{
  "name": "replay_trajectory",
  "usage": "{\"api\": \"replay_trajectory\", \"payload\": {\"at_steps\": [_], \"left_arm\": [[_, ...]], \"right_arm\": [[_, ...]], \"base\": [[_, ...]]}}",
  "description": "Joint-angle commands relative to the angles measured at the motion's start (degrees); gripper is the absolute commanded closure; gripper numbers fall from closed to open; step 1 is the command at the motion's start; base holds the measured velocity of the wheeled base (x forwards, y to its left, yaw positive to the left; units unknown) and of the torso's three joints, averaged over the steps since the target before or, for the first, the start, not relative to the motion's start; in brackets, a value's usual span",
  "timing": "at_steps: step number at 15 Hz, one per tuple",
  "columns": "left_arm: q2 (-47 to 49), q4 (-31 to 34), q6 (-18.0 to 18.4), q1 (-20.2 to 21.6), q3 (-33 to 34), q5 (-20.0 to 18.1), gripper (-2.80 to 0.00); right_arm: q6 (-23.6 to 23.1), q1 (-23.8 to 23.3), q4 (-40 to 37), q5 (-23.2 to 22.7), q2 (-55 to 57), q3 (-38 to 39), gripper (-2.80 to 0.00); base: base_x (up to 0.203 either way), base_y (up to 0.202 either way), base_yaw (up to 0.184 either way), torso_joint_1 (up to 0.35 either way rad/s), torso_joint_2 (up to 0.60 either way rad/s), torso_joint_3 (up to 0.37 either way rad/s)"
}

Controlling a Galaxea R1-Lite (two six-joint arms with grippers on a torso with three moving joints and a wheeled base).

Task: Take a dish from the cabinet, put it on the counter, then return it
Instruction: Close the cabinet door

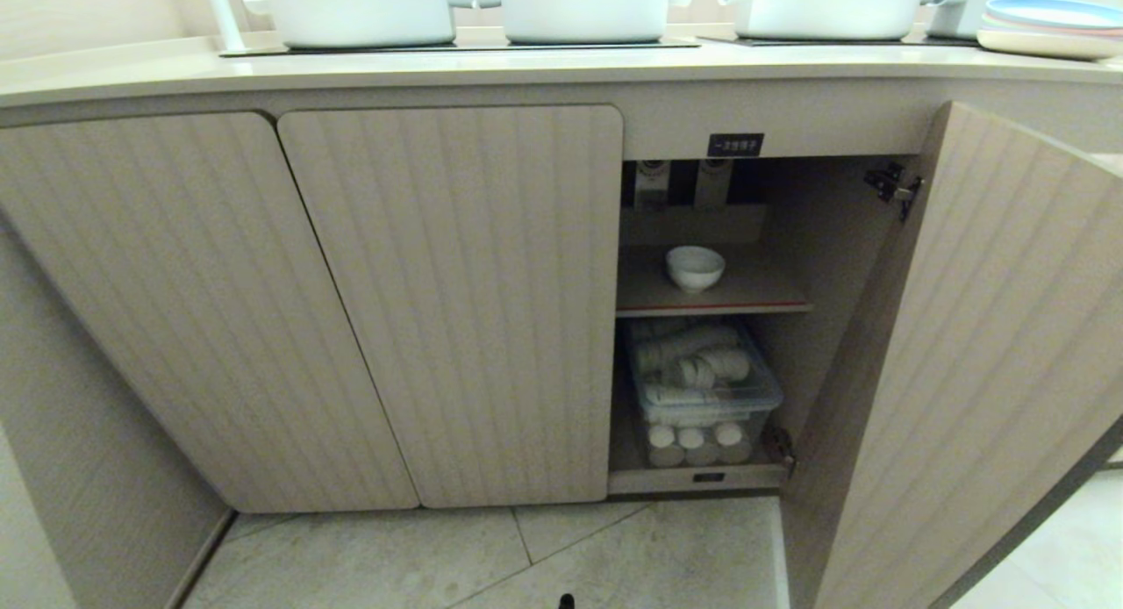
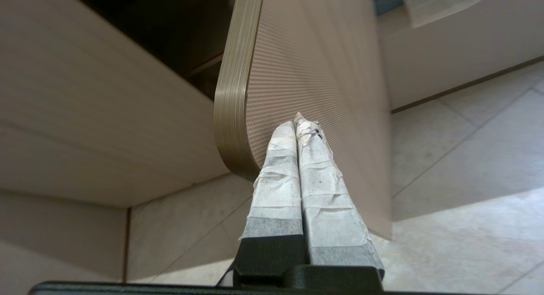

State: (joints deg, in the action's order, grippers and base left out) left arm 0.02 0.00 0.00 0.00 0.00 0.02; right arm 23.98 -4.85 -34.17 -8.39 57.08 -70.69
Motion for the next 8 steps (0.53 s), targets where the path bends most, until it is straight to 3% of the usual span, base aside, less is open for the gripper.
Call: {"api": "replay_trajectory", "payload": {"at_steps": [1,8], "left_arm": [[-0.02,-0.06,-0.03,0.0,0.0,-0.02,0.0],[-0.02,0.0,-0.07,0.0,0.0,0.06,0.0]], "right_arm": [[0.19,0.82,-0.13,-1.6,0.17,0.2,0.0],[4.36,3.06,11.56,-11.64,1.24,2.96,0.0]], "base": [[0.0,0.0,0.0,0.0,0.0,0.0],[0.0,0.0,0.0,0.0,0.0,0.0]]}}
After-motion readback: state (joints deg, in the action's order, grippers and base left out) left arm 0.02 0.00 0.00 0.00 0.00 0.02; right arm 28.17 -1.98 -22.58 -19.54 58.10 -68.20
